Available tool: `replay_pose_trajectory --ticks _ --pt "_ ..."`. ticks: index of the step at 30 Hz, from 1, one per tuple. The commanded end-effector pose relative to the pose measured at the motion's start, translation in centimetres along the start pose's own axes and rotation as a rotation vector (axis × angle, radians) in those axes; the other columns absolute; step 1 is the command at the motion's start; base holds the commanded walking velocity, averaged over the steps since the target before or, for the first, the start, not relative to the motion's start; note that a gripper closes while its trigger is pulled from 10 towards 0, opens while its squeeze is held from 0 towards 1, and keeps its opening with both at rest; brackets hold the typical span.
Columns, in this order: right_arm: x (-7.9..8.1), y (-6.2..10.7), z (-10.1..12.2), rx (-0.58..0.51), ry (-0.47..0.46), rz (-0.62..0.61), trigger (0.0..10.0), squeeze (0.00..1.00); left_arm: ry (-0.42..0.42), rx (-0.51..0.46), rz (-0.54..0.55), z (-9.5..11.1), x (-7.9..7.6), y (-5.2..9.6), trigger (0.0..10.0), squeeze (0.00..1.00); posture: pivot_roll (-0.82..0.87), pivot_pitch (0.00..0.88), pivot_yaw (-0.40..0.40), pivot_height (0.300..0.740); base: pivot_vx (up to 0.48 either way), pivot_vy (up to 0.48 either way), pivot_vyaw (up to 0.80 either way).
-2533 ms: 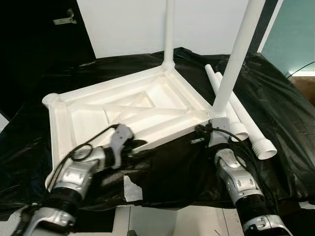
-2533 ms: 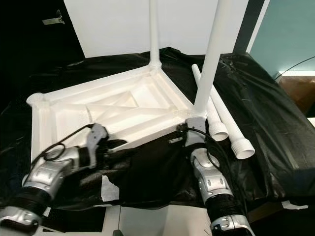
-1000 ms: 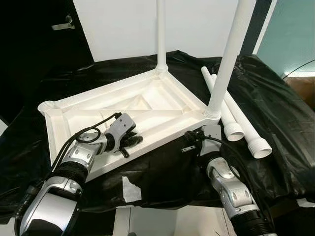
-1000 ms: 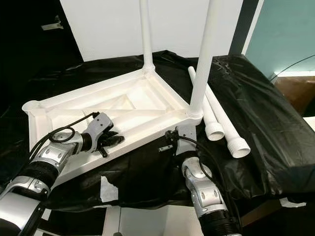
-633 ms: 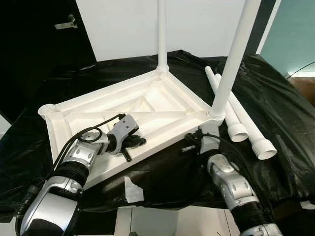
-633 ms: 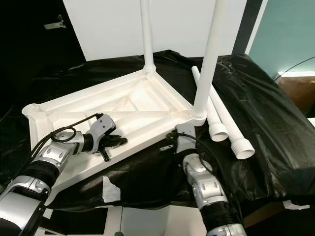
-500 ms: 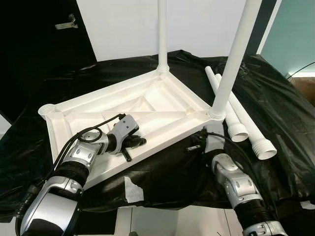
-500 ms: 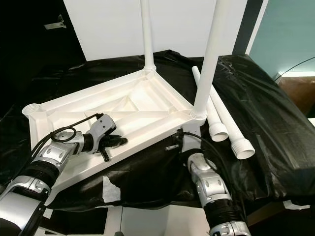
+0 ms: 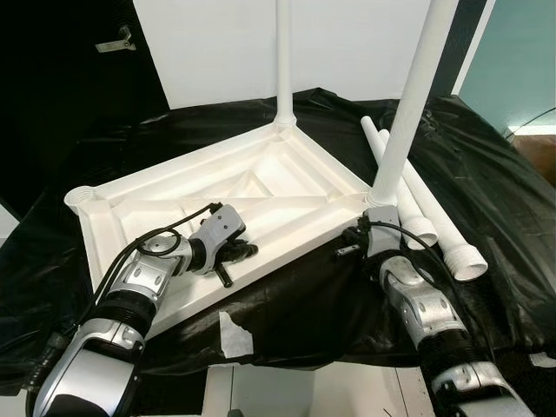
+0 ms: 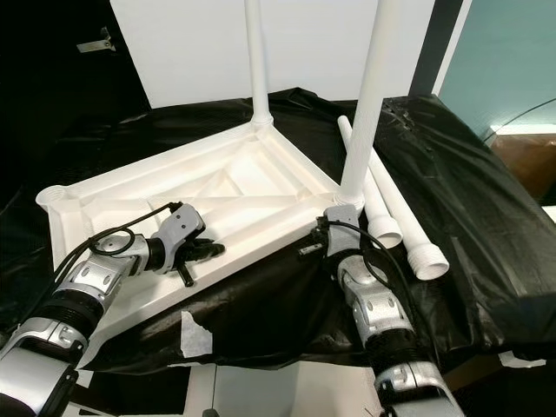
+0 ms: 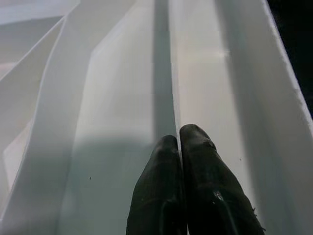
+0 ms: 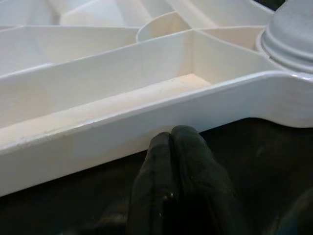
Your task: Building children table
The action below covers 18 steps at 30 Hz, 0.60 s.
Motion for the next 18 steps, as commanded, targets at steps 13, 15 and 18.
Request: replay_pose_trajectory --ticks 13,15,18 --pt "-3.2 -1.8 1.7 -0.021 0.072 -0.051 10.0 0.00 0.040 -0.031 -0.263 -1.2 -5.3 -0.2 0.0 0.00 -0.06 0.000 0.048 0.740 0.000 0.000 0.00" --pt "-3.4 -1.9 1.6 -0.016 0.075 -0.058 10.0 0.00 0.036 -0.045 -0.275 -0.8 -5.5 -0.3 0.0 0.00 -0.05 0.000 0.049 0.740 0.000 0.000 0.00" --pt "-3.5 -2.1 1.6 -0.017 0.080 -0.064 10.0 0.00 0.031 -0.071 -0.291 -0.2 -5.9 -0.4 0.0 0.00 -0.06 0.000 0.055 0.740 0.000 0.000 0.00"
Point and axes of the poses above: a point about 5 cm out from each wrist's last joint towards the gripper, its own y axis pointing back from the gripper into the wrist, its own z axis along the axis of the wrist's last joint, x = y × z, the point moved 6 cm from there along -y, pointing out of the wrist towards the gripper, and after that the axes turned 6 degrees about y, right-handed, at the moved point
